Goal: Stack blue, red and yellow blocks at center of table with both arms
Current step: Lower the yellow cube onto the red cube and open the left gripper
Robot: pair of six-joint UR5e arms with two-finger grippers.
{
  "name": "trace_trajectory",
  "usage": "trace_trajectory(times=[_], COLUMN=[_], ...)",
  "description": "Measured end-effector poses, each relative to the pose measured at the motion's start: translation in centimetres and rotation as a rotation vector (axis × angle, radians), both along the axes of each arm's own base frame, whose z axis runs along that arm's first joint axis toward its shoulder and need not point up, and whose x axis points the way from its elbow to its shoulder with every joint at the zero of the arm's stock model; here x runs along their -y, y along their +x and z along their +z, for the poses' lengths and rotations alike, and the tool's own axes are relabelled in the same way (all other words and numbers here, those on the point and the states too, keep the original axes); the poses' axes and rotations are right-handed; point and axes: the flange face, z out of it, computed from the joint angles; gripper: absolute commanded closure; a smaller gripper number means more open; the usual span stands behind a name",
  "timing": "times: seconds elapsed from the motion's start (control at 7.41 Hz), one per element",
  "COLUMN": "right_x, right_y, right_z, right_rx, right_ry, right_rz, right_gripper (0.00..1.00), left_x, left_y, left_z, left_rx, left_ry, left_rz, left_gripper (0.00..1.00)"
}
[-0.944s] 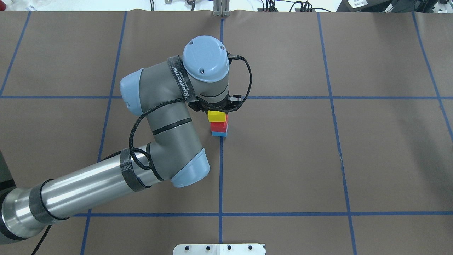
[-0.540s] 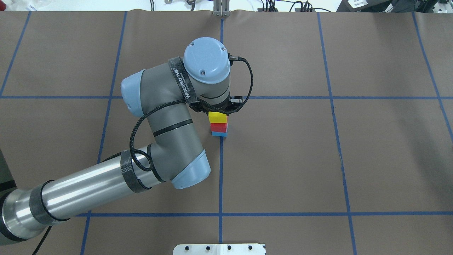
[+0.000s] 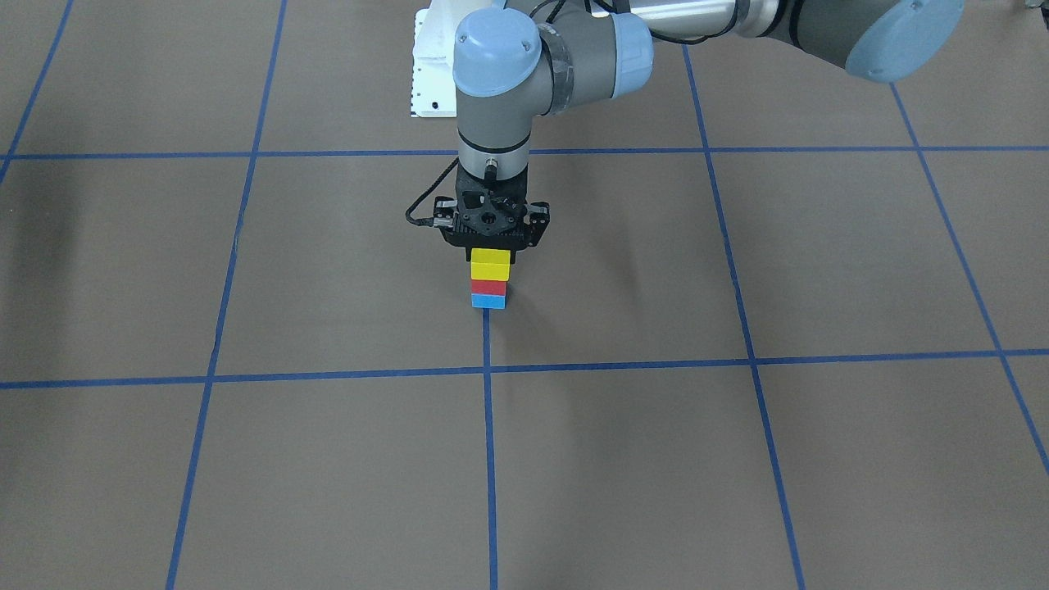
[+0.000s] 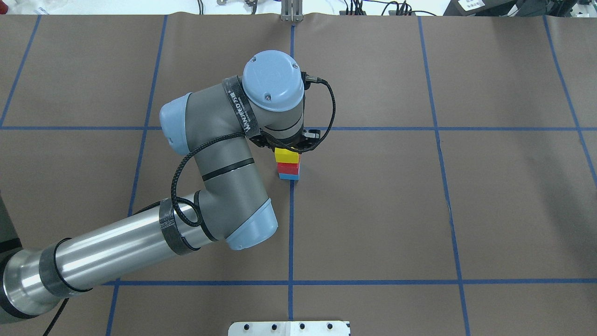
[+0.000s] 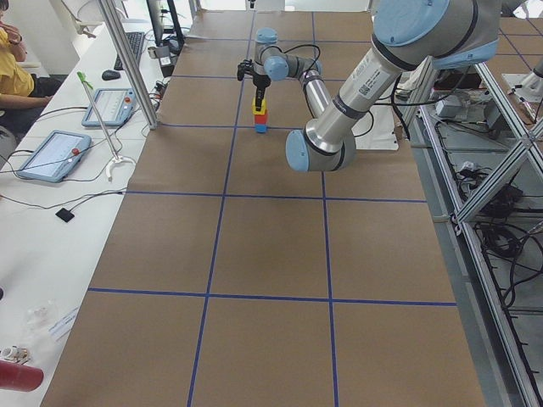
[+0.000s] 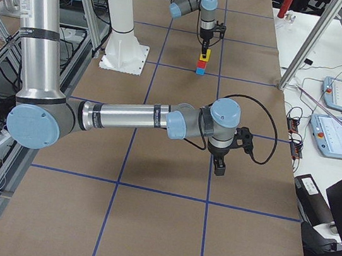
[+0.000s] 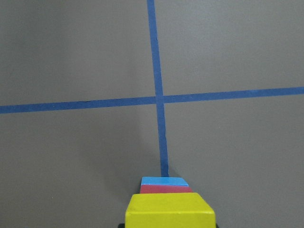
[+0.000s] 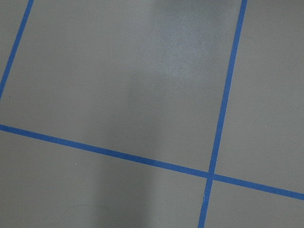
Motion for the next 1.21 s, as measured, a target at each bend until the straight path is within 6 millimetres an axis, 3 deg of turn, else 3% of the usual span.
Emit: trace_trajectory(times=[0.27,0.4,0.94,1.08,1.21], right_x=[0.02,0.05,0.07,0.06,0.03], right_y=[0.0,0.0,-0.01,-0.01,0.0], right_z=[0.08,0.06,0.04,0.05,0.09], right_rx=[0.0,0.0,0.0,0.001,0.0], right_ry=[-0.002,-0.001,-0.001,-0.001,-0.002], right_rz=[0.0,0.0,0.0,0.0,0.0], right_gripper=[0.0,0.0,0.0,0.0,0.0], left_x=[-0.02,-0.02,-0.08,-0.16,-0.24], left_y=[-0.03,-0.03,0.01,0.07,0.15], left_z=[0.04,0.13,0.02,0.04,0.07], left_rx=[0.008,0.014,0.018,0.018,0.019], left_ry=[0.037,0.06,0.091,0.092,0.092], left_rz=[0.033,0.055,0.082,0.084,0.086], left_gripper=[0.94,0.89,0.54,0.34,0.01])
